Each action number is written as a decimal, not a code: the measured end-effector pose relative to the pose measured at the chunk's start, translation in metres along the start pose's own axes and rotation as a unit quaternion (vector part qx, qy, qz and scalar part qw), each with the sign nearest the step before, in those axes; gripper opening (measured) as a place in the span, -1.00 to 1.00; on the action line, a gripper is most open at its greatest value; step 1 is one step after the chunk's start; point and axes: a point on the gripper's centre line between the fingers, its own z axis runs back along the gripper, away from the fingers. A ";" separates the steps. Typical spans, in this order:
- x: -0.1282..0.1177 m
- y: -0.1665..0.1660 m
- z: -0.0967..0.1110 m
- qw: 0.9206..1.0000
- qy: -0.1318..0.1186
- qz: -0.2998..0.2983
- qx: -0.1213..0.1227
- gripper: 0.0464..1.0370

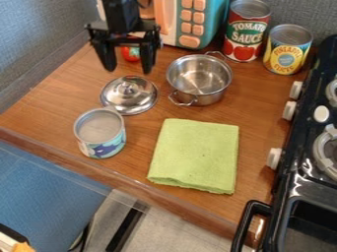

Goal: Picks the red tomato and puts it on the green cloth

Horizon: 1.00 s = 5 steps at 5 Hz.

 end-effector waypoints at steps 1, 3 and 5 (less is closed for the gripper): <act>0.052 0.014 -0.008 0.999 -0.019 0.037 -0.008 0.93; 0.092 0.031 -0.015 0.997 -0.055 0.054 0.019 0.93; 0.092 0.024 -0.044 0.997 -0.034 0.053 0.053 0.93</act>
